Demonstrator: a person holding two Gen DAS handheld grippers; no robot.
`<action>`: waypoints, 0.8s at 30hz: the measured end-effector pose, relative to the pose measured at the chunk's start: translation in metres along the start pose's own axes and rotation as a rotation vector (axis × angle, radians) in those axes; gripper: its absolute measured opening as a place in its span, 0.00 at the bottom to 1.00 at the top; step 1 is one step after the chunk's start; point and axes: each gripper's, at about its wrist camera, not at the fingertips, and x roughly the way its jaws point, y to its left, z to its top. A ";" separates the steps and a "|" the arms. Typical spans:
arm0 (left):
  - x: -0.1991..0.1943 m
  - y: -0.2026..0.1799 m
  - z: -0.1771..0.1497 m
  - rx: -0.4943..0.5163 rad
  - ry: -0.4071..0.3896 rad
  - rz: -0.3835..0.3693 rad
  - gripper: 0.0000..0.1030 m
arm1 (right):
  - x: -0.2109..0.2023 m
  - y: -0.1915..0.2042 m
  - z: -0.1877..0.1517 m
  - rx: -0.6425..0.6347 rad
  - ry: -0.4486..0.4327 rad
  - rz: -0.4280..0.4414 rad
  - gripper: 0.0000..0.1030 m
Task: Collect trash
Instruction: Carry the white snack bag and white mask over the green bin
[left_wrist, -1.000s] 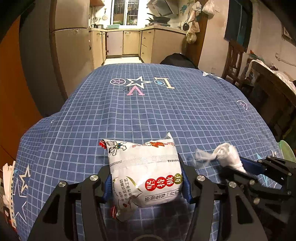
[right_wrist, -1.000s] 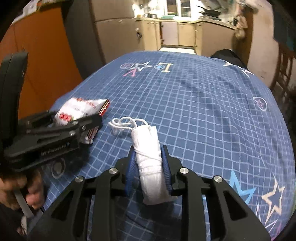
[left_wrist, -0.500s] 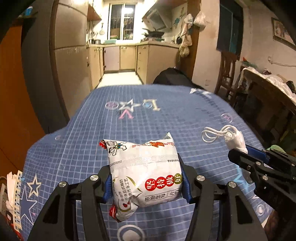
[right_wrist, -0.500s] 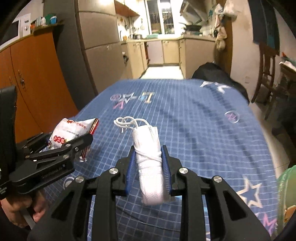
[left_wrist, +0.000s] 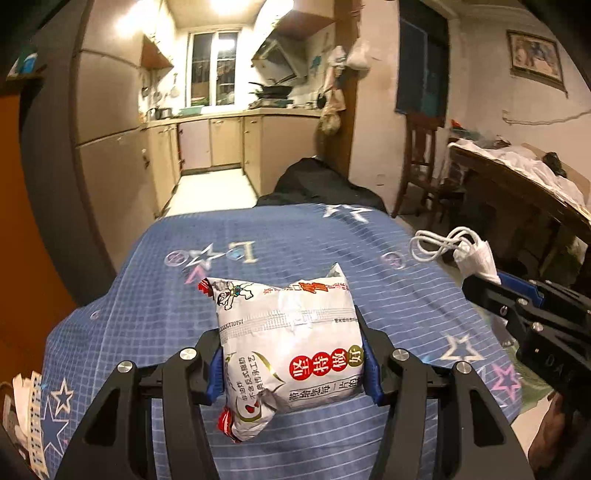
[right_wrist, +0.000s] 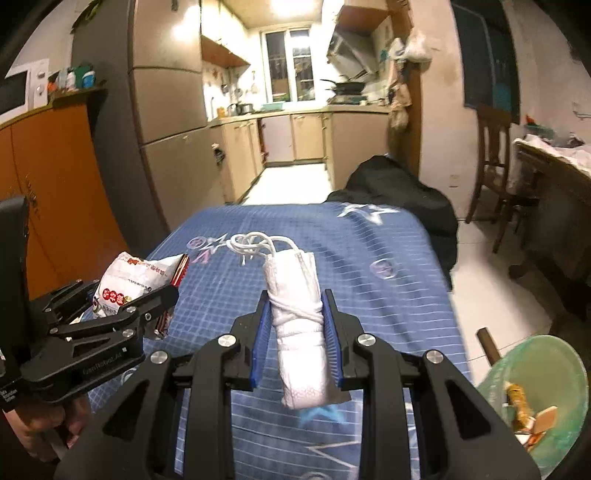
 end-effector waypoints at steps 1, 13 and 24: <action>-0.001 -0.009 0.003 0.009 -0.004 -0.010 0.56 | -0.004 -0.007 0.001 0.007 -0.005 -0.011 0.25; 0.004 -0.103 0.021 0.114 -0.009 -0.109 0.56 | -0.045 -0.086 -0.001 0.072 -0.033 -0.151 0.25; 0.014 -0.181 0.030 0.184 -0.008 -0.192 0.56 | -0.073 -0.150 -0.008 0.137 -0.028 -0.257 0.25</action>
